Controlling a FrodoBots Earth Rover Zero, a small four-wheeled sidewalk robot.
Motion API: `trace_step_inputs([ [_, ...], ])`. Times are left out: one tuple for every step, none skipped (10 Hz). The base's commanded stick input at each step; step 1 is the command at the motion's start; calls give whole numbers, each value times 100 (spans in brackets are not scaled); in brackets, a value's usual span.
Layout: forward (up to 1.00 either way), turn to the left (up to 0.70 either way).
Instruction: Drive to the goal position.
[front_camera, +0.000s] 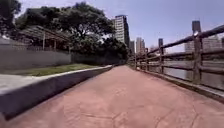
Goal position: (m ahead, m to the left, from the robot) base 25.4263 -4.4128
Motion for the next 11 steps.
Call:
trace_step_inputs([
  [100, 1],
  [100, 1],
  [100, 1],
  [100, 1],
  [100, 1],
  [100, 1],
  [100, 1],
  [100, 1],
  [100, -23],
  [100, -35],
  [100, -38],
])
